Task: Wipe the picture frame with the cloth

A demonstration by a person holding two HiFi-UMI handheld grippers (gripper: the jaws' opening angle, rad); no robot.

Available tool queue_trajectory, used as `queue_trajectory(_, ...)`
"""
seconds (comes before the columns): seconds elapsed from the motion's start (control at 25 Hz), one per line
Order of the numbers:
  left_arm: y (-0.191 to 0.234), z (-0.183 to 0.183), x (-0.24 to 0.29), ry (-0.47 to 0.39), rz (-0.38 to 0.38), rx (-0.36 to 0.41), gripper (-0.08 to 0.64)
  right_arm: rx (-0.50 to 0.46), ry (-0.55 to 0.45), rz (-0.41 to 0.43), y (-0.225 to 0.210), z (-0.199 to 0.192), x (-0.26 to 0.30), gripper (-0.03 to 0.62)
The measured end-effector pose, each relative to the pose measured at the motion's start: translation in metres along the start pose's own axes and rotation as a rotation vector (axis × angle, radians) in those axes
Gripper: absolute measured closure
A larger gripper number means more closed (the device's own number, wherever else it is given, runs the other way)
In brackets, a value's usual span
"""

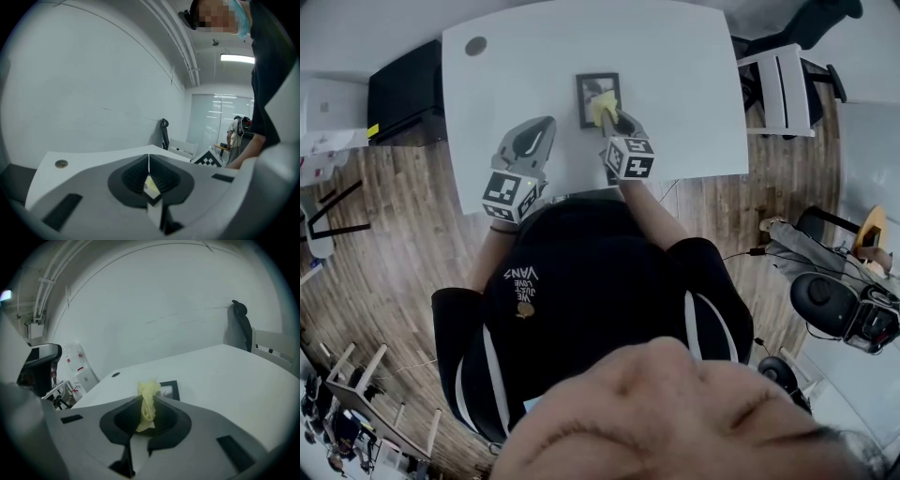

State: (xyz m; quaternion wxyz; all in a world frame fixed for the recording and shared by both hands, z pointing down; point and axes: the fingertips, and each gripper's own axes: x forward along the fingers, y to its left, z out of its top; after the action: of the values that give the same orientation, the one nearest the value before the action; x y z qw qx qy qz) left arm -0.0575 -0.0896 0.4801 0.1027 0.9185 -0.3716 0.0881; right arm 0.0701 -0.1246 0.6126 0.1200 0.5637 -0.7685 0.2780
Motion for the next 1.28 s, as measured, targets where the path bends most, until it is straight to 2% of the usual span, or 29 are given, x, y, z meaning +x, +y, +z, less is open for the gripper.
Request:
queue_trajectory(0.28,0.005,-0.005,-0.018,0.008,0.018,-0.004,0.543,-0.021,0.032,0.062,0.038,-0.017,0.01,0.545)
queue_trajectory(0.6,0.011,-0.011,-0.036,0.018,0.046,-0.011,0.543,-0.04,0.059,0.067,0.051,-0.028,0.02,0.545)
queue_trajectory(0.8,0.011,-0.013,-0.035,0.022,0.045,-0.011,0.543,-0.042,0.068,0.033,0.036,-0.033,0.019,0.545)
queue_trajectory(1.28,-0.007,-0.01,-0.014,0.018,-0.016,0.001,0.543,-0.018,0.053,-0.081,-0.021,-0.032,-0.003,0.545)
